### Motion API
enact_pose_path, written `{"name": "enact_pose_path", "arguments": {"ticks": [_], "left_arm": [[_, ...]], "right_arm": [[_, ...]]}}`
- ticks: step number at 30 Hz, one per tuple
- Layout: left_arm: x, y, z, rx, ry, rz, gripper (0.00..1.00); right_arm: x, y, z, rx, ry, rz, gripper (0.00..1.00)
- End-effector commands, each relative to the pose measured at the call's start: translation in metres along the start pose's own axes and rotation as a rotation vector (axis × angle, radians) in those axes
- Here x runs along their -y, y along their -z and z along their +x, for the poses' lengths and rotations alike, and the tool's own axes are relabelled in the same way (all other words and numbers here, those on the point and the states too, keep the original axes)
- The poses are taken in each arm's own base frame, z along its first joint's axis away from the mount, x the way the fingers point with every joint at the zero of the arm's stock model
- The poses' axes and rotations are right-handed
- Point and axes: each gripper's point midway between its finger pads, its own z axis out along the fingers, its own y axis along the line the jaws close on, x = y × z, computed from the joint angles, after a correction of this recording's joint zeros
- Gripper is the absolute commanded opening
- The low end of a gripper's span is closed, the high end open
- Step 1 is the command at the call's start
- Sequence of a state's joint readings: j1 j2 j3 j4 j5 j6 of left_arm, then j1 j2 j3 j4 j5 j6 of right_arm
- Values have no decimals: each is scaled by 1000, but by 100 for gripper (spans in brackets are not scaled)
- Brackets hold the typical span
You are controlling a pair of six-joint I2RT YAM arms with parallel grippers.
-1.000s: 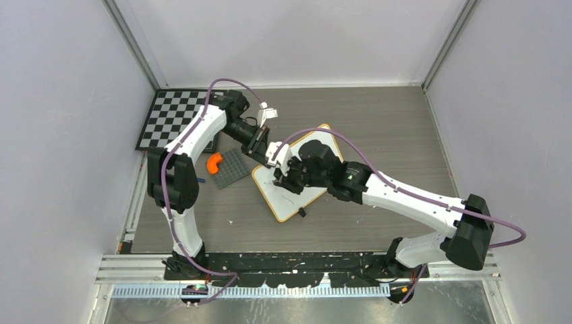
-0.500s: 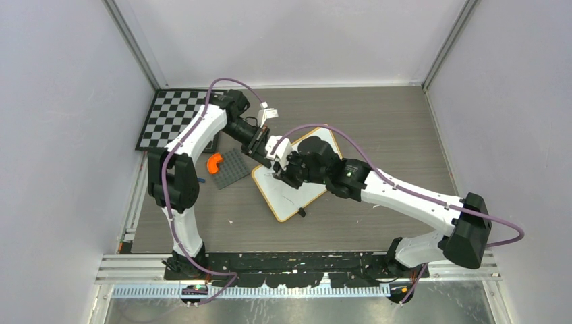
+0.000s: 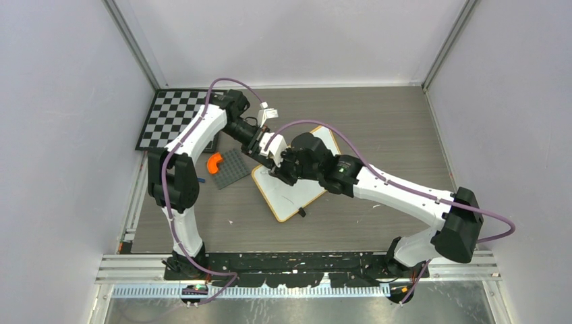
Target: Write a sentence on the whiteboard
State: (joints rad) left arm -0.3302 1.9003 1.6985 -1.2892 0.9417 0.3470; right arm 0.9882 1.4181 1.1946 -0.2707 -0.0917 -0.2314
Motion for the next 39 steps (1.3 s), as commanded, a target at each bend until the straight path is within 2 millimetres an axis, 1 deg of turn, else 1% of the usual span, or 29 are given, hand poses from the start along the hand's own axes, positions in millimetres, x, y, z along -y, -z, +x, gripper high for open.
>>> {"name": "enact_pose_path", "arguments": {"ticks": [1,6,13,21,26,31,35,39], "left_arm": [[-19,-11,-5,-9,-54,-44,0],[-19,-11,-5,-10,-58,-44,0],[-20,-11,-5,-12,-57,-45,0],[-20,-11,-5,-14,-56,-46,0],[-20,-11,-3,-17,-55,-45,0],[-20,-11,-3,-17,-55,-46,0],[-20,-11,-2,-17,-55,-47,0],[-19,-11,-1,-19,-57,-47,0]], "right_arm": [[5,2,-29,72,3,12,0],[5,-3,-21,54,15,14,0],[4,-6,-6,31,24,21,0],[-1,-3,11,13,17,12,0],[-6,-2,19,4,15,-7,0],[-17,-3,30,-21,34,-42,0],[-23,-1,29,-26,40,-59,0],[-21,3,20,-18,35,-53,0]]}}
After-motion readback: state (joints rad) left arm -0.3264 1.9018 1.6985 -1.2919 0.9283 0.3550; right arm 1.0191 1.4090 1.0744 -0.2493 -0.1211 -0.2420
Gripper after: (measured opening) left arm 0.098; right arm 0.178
